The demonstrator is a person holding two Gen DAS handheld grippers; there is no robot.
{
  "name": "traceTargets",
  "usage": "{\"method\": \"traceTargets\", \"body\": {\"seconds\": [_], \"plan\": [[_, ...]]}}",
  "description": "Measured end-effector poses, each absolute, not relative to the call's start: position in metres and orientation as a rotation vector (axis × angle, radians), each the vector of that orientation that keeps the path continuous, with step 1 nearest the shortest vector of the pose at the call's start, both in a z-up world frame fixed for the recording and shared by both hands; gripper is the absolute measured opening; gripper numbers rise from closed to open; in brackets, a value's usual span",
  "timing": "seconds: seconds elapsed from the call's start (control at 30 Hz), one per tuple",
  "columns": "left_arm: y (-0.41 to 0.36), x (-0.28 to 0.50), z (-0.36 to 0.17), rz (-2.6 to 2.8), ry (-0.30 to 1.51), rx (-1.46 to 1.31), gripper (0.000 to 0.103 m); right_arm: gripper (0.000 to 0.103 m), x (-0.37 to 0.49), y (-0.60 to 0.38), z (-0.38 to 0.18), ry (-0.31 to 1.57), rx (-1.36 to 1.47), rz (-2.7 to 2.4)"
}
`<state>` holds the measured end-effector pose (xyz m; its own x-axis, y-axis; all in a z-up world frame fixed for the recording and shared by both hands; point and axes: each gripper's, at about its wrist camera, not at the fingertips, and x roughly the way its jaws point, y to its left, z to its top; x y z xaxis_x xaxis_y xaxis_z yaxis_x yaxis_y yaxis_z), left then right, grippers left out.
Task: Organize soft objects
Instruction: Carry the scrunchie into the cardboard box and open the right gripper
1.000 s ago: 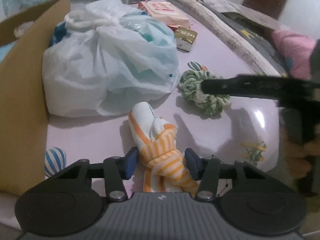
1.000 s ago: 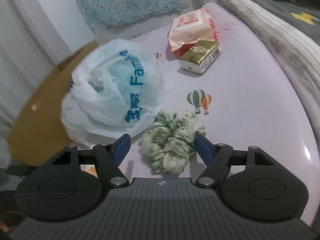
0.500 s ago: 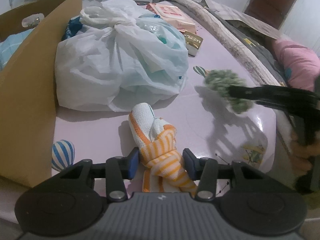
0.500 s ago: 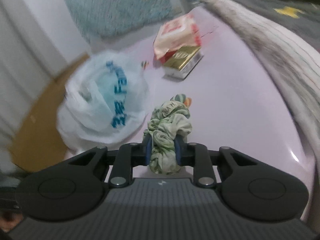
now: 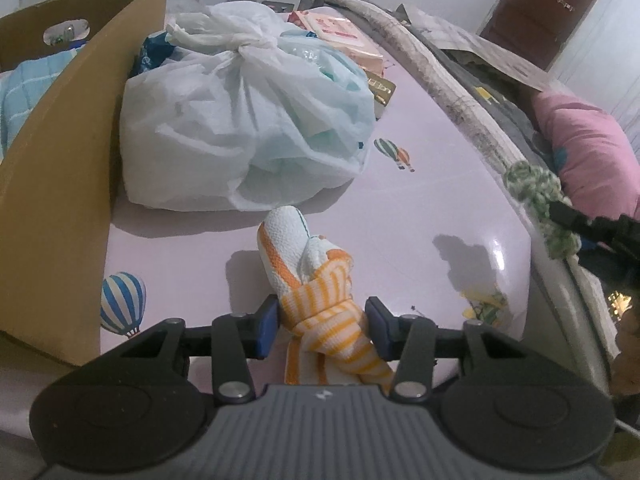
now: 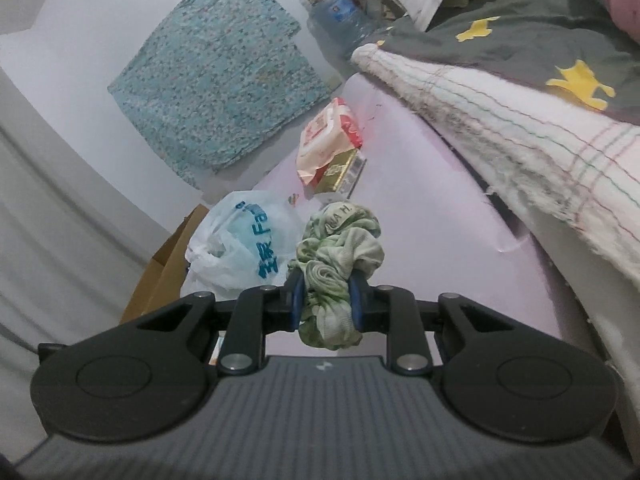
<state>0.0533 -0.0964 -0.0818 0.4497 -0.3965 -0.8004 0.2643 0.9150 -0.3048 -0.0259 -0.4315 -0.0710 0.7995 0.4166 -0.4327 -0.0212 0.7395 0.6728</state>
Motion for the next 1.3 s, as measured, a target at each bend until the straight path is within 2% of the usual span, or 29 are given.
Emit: {"method": "traceTargets", "body": {"seconds": [0.47,0.8,1.3], "plan": [[-0.09,0.037,-0.068,-0.428,0.99,-0.159,0.047,0.021,-0.043,-0.427,-0.077,0.601,0.746,0.261],[-0.079,0.01,-0.023,-0.493,0.859,-0.174,0.047,0.021,-0.055,-0.389,-0.06,0.576,0.753,0.362],[0.028,-0.026,0.042,-0.283,0.614,-0.3,0.048,0.022,-0.011,-0.291,0.005,0.573,0.644,0.666]]}}
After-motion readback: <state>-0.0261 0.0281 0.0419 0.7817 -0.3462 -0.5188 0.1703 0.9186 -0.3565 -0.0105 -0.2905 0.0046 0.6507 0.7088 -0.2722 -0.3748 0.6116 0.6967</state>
